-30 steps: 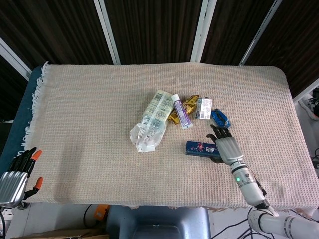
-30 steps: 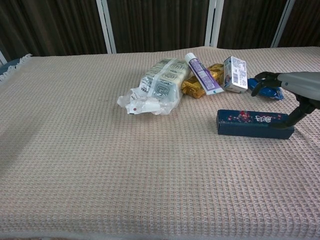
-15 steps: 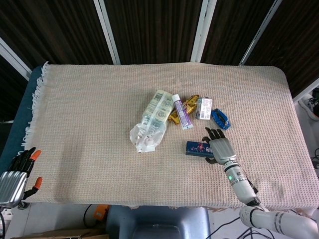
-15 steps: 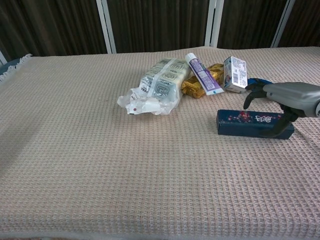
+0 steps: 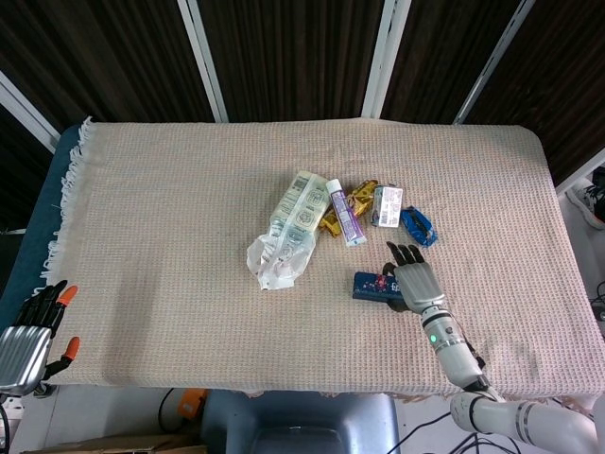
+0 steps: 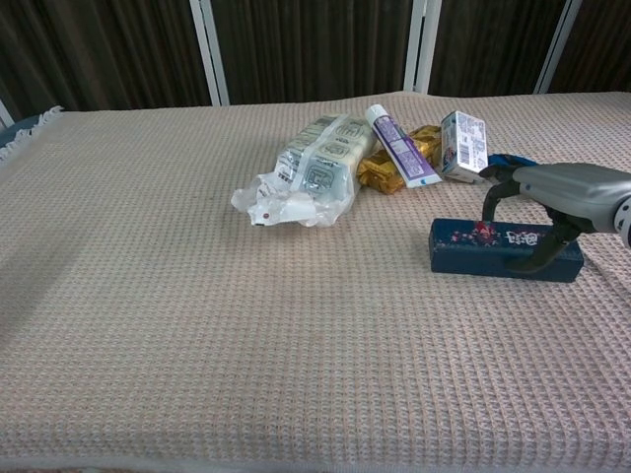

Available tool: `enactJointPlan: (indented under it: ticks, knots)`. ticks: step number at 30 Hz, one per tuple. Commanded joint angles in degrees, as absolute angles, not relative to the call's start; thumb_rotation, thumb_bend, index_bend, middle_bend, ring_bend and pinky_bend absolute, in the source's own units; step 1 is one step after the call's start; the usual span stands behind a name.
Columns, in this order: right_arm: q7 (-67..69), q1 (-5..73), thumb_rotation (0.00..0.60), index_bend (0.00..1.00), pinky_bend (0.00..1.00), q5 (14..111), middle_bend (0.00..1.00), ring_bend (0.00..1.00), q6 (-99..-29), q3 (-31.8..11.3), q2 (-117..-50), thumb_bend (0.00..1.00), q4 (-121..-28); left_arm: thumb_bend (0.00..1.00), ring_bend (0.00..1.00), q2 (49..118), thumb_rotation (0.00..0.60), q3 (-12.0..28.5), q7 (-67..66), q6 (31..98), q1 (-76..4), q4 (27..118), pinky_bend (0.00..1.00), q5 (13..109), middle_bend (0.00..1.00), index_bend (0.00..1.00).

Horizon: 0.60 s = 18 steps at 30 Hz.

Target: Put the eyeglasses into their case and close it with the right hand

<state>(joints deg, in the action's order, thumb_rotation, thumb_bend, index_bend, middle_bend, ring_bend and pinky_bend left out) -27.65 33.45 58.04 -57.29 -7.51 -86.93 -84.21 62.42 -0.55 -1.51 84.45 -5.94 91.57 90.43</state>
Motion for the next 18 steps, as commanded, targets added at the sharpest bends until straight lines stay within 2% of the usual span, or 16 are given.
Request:
enactJointPlan:
  ticks: [1,4,8,13,16,18]
  knots:
    - [-27.54,33.47,0.6,0.56,0.0,58.16,0.07,0.0,-57.32,-7.35,-86.95,0.36,-84.11,0.41,0.0,62.44,0.6,-0.56,-1.57,84.47,-5.93,91.58,0.14,90.42,0.0,0.0]
    - [-27.21,33.45,0.6,0.53,0.0,58.54,0.08,0.0,-57.45,-7.2,-86.87,0.36,-83.98,0.41,0.0,62.46,0.6,-0.56,-1.62,84.48,-5.91,91.6,0.14,90.41,0.0,0.0]
    - [-26.74,33.38,0.6,0.42,0.0,58.68,0.07,0.0,-57.43,-7.19,-86.64,0.36,-84.08,0.41,0.0,62.48,0.6,-0.56,-1.64,84.49,-5.91,91.6,0.14,90.4,0.0,0.0]
    - [-25.87,33.13,0.6,0.21,0.0,58.95,0.04,0.0,-57.45,-7.18,-85.3,0.36,-85.22,0.41,0.0,62.47,0.6,-0.54,-1.63,84.42,-5.94,91.6,0.14,90.36,0.0,0.0]
    - [-24.69,32.21,0.6,0.18,0.0,60.91,0.03,0.0,-59.18,-6.85,-83.76,0.36,-87.01,0.41,0.0,62.47,0.6,-0.53,-1.6,84.5,-5.91,91.59,0.14,90.38,0.0,0.0]
    - [-23.4,30.22,0.6,0.16,0.0,64.76,0.03,0.0,-63.16,-5.89,-81.4,0.36,-89.42,0.4,0.0,62.47,0.6,-0.5,-1.58,84.55,-5.88,91.54,0.14,90.33,0.0,0.0]
